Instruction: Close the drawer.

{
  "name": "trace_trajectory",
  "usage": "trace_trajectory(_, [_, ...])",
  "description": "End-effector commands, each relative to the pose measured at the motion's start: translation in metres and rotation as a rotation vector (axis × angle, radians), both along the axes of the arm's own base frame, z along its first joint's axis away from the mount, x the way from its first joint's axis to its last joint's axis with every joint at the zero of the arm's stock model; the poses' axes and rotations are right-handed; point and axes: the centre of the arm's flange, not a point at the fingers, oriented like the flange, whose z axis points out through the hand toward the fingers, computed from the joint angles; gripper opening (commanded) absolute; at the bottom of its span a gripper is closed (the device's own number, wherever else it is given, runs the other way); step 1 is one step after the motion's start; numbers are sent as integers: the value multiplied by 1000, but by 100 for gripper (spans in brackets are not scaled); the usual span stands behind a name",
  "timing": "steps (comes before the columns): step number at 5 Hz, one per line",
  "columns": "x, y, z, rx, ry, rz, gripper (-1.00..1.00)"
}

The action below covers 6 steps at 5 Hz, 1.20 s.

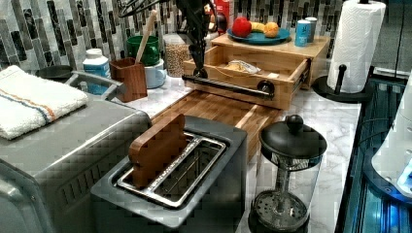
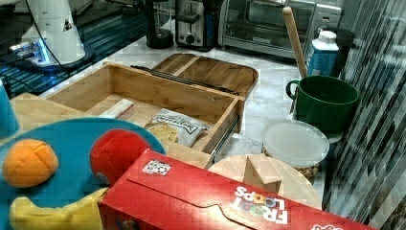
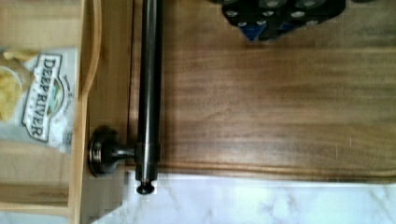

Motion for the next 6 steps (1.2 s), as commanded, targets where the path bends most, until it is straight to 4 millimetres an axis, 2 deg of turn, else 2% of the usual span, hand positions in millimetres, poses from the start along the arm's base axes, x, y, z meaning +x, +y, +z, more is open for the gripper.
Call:
trace_trajectory(1, [-18,-6,-62,-6,50,73,-100])
trace_trajectory(3, [-19,-10,-90,-6,-31,130,-100])
trace_trajectory(4, [-9,-16,-85,-5,2,147,-100])
trace_trajectory(5, [-11,-28,-84,-42,-69,168,-100])
trace_trajectory(6, [2,-54,-86,-24,-34,191,-100])
